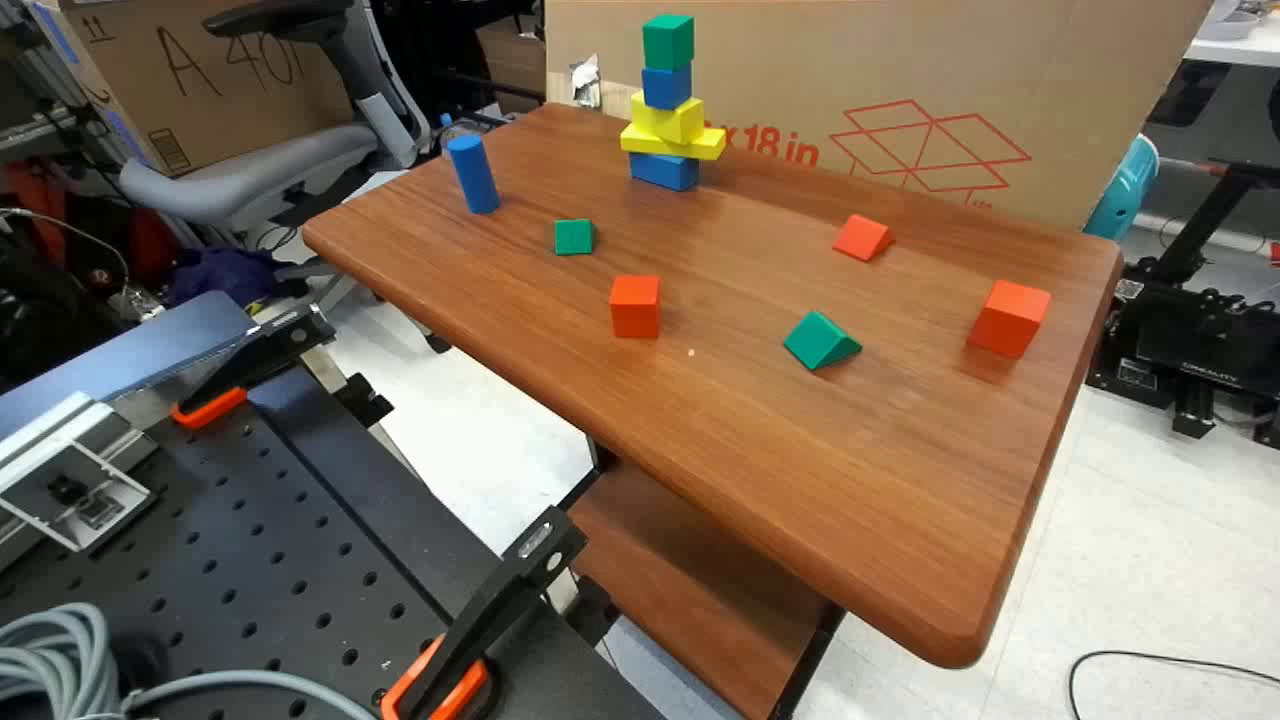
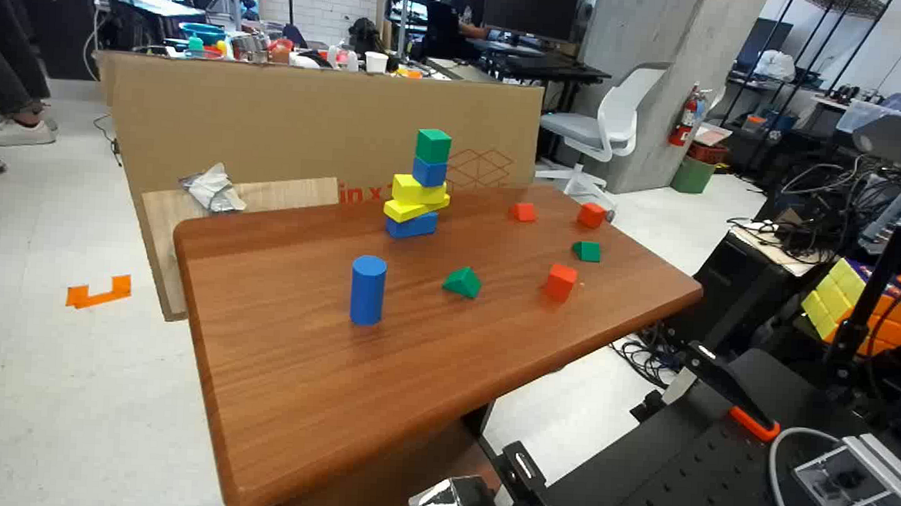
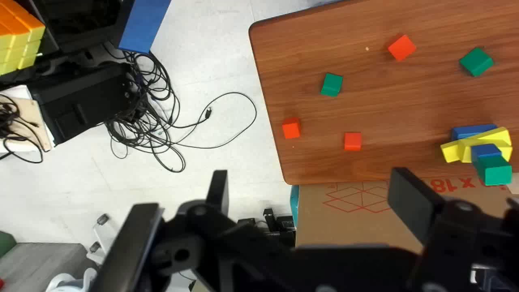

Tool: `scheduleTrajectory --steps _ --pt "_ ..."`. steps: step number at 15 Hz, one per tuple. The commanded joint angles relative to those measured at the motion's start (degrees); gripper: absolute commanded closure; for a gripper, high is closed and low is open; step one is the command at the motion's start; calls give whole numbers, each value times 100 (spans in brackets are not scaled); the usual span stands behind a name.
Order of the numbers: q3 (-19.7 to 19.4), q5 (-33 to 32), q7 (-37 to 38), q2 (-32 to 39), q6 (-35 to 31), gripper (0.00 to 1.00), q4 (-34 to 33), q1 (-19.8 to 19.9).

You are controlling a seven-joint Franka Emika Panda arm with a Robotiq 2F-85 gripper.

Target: Pick up the green block on the right and put it on the orange square block on the right

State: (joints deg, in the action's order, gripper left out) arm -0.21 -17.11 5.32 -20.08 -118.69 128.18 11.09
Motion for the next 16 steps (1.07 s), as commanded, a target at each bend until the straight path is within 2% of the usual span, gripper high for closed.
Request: scheduleTrajectory --steps 1,10,16 --pt "-112 -44 32 3 21 0 -15 -127" --pt "-112 -44 32 3 21 0 -19 -127" --pt "-25 -58 20 929 -365 0 -269 -344"
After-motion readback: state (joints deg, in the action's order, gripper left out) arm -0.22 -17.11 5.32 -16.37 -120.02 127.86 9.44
